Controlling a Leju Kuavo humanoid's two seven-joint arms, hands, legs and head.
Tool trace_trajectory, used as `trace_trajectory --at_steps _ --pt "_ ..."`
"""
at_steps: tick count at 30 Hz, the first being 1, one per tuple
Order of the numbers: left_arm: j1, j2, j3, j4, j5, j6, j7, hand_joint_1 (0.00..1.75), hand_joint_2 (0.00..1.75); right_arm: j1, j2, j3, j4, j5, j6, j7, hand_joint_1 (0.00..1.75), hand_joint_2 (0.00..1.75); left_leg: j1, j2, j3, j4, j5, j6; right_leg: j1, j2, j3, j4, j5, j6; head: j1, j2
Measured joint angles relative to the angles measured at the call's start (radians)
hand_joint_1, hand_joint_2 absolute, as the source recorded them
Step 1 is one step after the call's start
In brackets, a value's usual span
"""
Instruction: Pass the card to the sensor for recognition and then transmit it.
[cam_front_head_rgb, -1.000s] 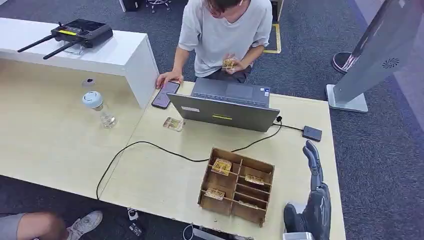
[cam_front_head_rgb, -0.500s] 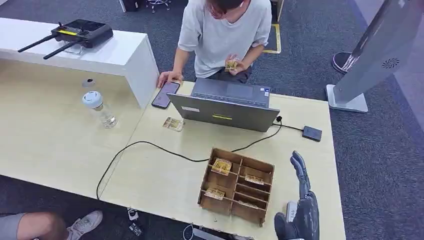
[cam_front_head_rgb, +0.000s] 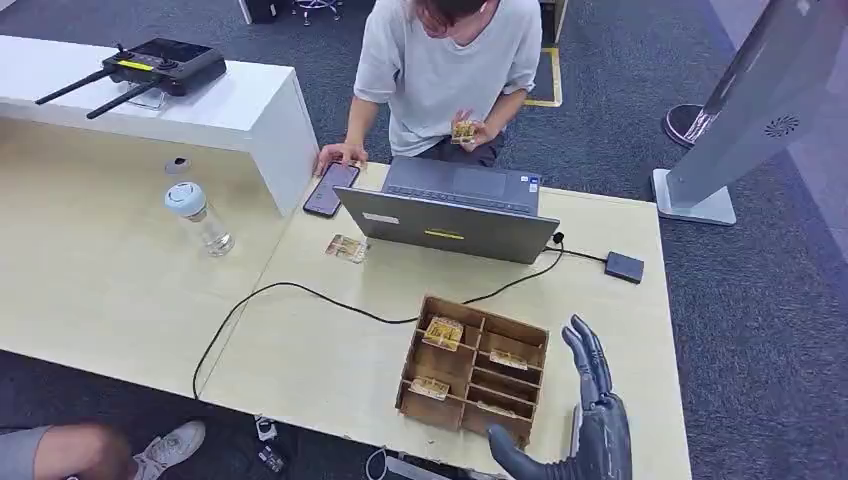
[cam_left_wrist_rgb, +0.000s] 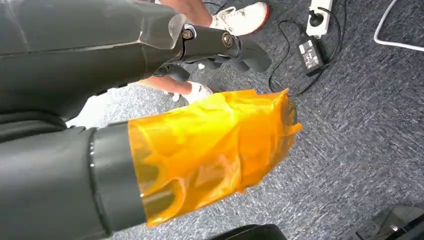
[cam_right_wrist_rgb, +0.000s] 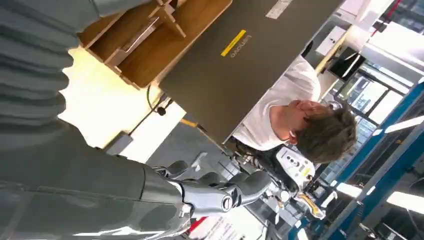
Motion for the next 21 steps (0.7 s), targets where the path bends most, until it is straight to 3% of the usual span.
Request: trace_trajectory --at_steps 6,21 --pt "0.000 0.000 0.000 0.000 -0.006 -0.002 0.000 0.00 0.00 -0.009 -0.013 0.016 0.016 0.111 -0.018 0.056 0.00 1.75 0.000 0.000 0.000 0.000 0.000 0.000 0.000 0.000 0.000 0.000 0.000 0.000 0.000 0.000" --pt "-0.001 0.000 0.000 0.000 -0.025 -0.010 0.000 0.00 0.00 -0.049 -0.028 0.056 0.073 0.186 0.006 0.115 0.00 1.75 0.000 0.000 0.000 0.000 0.000 0.000 0.000 0.000 0.000 0.000 0.000 0.000 0.000 0.000"
